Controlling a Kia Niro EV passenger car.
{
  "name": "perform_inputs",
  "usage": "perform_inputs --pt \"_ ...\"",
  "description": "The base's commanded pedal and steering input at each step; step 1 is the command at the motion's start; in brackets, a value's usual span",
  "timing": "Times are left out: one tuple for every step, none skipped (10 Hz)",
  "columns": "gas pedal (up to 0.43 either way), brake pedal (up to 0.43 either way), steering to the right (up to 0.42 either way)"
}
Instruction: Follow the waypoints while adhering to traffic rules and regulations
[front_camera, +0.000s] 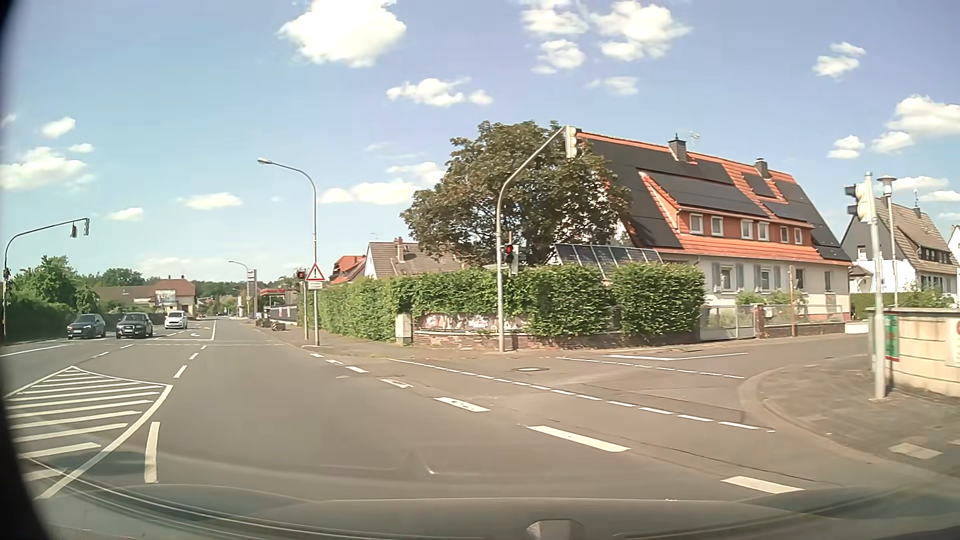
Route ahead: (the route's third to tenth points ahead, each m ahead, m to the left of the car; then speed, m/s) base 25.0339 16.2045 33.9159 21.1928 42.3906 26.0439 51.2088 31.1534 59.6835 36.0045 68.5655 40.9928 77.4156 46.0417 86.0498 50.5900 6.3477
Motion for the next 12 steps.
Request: perform_inputs --pt "0.118 0.03 -0.24" --pt "0.13 0.03 -0.239" --pt "0.13 0.03 -0.24" --pt "0.13 0.03 -0.24" --pt "0.13 0.03 -0.239" --pt "0.13 0.03 -0.237" --pt "0.138 0.03 -0.23" --pt "0.138 0.03 -0.22" --pt "0.138 0.03 -0.208" --pt "0.138 0.03 -0.188" --pt "0.15 0.03 -0.172" --pt "0.15 0.03 -0.154"
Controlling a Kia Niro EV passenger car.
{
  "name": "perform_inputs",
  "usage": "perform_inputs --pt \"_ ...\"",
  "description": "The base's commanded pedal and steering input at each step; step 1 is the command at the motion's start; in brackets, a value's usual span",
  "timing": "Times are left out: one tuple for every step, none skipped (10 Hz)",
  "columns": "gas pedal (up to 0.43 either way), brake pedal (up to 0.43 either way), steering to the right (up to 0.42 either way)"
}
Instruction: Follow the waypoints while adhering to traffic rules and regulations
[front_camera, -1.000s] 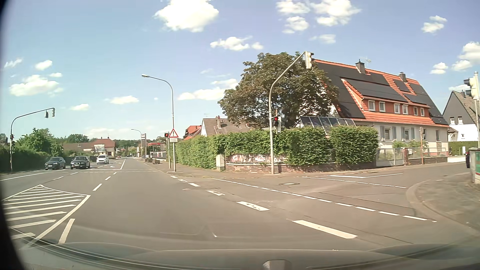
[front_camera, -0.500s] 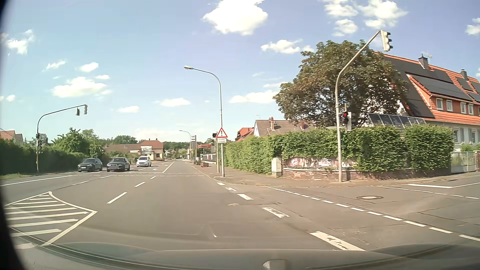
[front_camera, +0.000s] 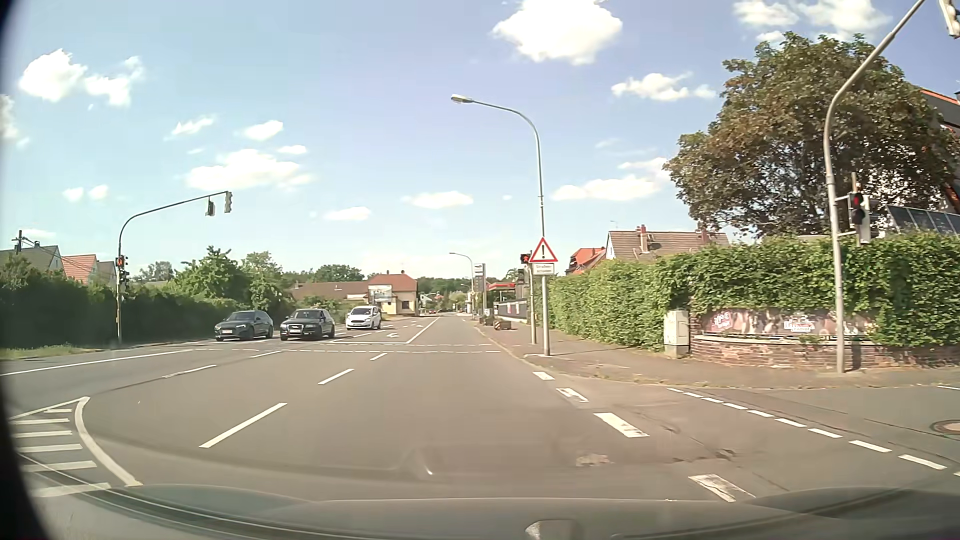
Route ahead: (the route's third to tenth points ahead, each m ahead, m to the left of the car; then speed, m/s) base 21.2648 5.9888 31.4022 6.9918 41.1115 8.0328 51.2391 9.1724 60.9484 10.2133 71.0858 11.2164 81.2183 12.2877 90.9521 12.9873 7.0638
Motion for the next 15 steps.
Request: perform_inputs --pt "0.157 0.03 -0.133" --pt "0.157 0.03 -0.108" --pt "0.157 0.03 -0.088" --pt "0.157 0.03 -0.069" --pt "0.157 0.03 -0.048" --pt "0.177 0.03 -0.029" --pt "0.177 0.03 -0.016" --pt "0.189 0.03 -0.007" --pt "0.197 0.03 -0.004" --pt "0.209 0.03 -0.004" --pt "0.22 0.03 -0.004" --pt "0.228 0.03 -0.002" --pt "0.24 0.03 -0.001" --pt "0.24 0.03 -0.001" --pt "0.24 0.03 -0.001"
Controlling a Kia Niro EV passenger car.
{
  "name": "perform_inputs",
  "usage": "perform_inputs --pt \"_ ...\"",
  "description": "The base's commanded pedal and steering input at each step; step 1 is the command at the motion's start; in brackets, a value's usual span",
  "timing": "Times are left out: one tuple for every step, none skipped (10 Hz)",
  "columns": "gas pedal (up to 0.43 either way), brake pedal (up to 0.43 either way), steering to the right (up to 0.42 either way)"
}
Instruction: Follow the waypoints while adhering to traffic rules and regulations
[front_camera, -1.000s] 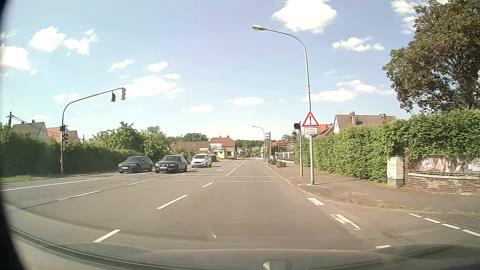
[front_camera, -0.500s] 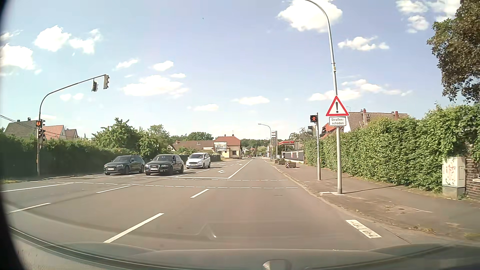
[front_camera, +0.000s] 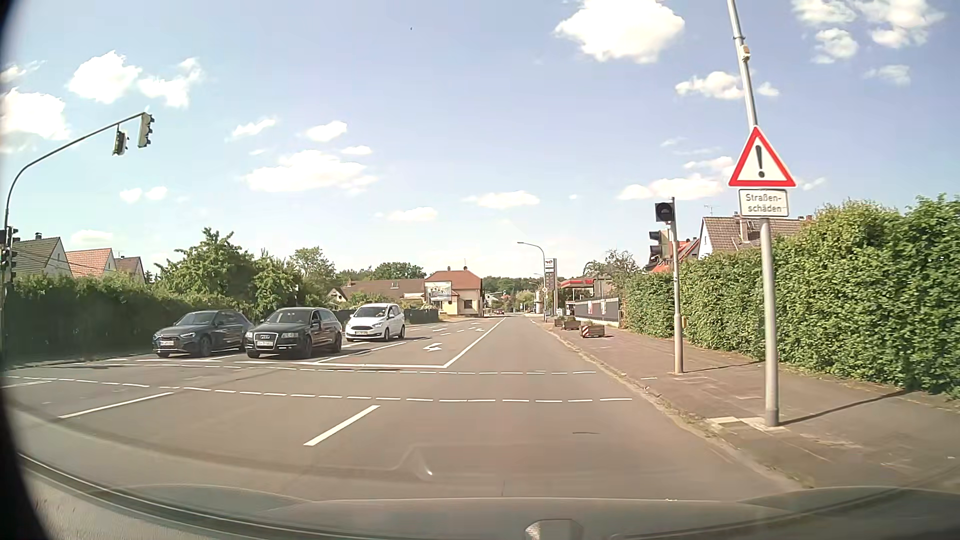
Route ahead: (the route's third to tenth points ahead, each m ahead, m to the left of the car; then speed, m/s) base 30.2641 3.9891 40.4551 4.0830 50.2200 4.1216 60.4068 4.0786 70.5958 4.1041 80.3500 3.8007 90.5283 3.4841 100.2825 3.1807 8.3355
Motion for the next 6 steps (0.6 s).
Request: perform_inputs --pt "0.24 0.03 -0.001" --pt "0.24 0.03 -0.001" --pt "0.24 0.03 -0.001" --pt "0.24 0.03 -0.001" --pt "0.24 0.03 0.001" --pt "0.24 0.03 0.005"
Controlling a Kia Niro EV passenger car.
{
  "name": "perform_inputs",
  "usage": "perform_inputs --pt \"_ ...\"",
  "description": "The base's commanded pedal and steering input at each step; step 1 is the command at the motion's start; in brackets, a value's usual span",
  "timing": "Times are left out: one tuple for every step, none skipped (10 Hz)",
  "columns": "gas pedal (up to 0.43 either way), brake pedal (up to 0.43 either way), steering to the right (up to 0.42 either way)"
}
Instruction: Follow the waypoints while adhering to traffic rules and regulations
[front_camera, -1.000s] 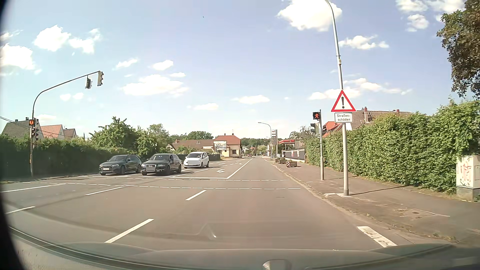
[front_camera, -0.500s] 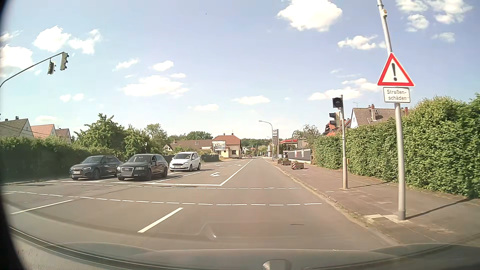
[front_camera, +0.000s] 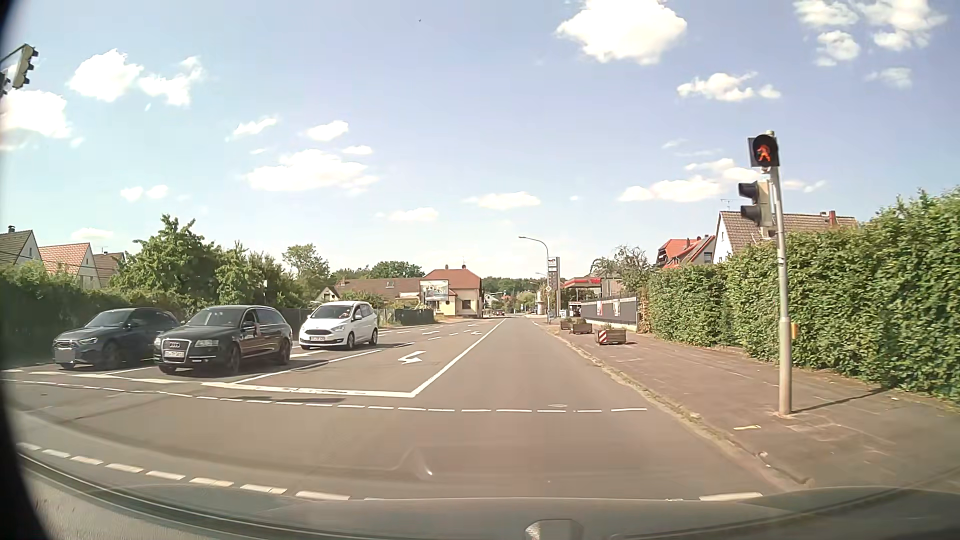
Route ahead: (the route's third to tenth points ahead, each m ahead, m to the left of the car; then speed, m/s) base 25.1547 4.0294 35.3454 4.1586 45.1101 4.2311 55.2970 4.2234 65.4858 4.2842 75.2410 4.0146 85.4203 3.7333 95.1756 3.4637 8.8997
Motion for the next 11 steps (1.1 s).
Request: perform_inputs --pt "0.24 0.03 0.005" --pt "0.24 0.03 0.006" --pt "0.24 0.03 0.007" --pt "0.24 0.03 0.006" --pt "0.24 0.03 0.006" --pt "0.24 0.03 0.005" --pt "0.24 0.03 0.005" --pt "0.24 0.03 0.004" --pt "0.24 0.03 0.004" --pt "0.24 0.03 0.003" --pt "0.24 0.03 0.001"
